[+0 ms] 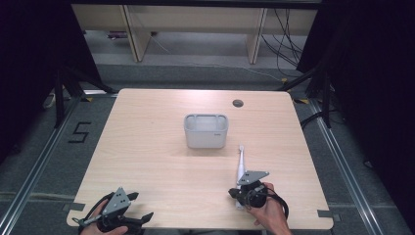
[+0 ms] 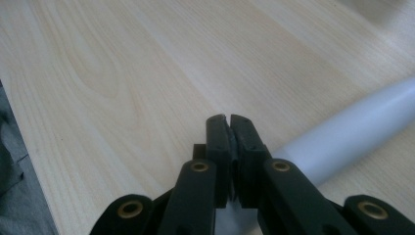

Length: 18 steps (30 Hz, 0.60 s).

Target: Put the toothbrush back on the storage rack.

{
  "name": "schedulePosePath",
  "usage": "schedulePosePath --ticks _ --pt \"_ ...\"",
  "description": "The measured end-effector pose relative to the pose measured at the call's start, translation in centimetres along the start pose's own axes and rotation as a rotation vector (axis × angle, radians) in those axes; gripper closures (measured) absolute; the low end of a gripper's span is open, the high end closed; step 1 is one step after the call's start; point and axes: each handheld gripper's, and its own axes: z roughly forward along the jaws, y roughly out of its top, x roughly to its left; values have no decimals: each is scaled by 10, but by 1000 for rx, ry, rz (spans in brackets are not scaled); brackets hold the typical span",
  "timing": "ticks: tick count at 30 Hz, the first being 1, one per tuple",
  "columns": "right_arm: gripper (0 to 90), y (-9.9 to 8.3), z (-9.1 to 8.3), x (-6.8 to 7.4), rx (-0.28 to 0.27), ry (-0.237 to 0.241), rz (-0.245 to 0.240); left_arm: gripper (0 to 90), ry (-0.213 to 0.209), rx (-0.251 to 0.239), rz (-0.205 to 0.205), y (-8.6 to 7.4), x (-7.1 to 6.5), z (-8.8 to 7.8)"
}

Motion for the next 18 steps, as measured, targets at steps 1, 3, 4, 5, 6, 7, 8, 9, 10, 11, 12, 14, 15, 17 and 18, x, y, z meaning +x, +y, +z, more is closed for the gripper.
schedulePosePath --ticks 1,3,4,5,6,7,8,9,10,11,12,14,15,17,18 --pt "873 0 0 -1 -2 3 -7 150 0 0 1 0 0 0" --pt "872 -1 -3 -1 21 4 19 150 0 1 0 0 0 0" --pt "872 -2 -3 -3 12 12 -12 150 4 -12 -8 0 -1 1" --pt "872 -3 -4 -4 13 13 -5 150 3 -10 -6 0 -1 1" --pt "872 -4 -4 -4 12 13 -7 150 3 2 6 0 0 0" --pt "873 -4 -5 -4 5 22 5 150 2 7 9 0 0 0" --pt "872 -5 -5 -4 6 3 8 150 1 -4 7 0 0 1" --pt "872 -6 -7 -3 9 -2 22 150 2 -5 5 0 0 1" --pt "872 -6 -9 -4 24 9 17 150 4 -6 5 0 0 1" --pt "872 -7 -8 -6 18 12 1 150 2 -5 5 0 0 1" --pt "870 -8 -9 -6 16 14 4 150 3 1 6 0 0 0" --pt "870 -10 -11 -6 11 4 12 150 1 -3 5 0 0 1" --pt "870 -10 -11 -6 11 4 12 150 1 -3 5 0 0 1" --pt "870 -12 -13 -8 10 8 8 150 4 3 3 0 0 0" --pt "869 -12 -15 -9 26 17 18 150 1 -2 4 -1 0 1"
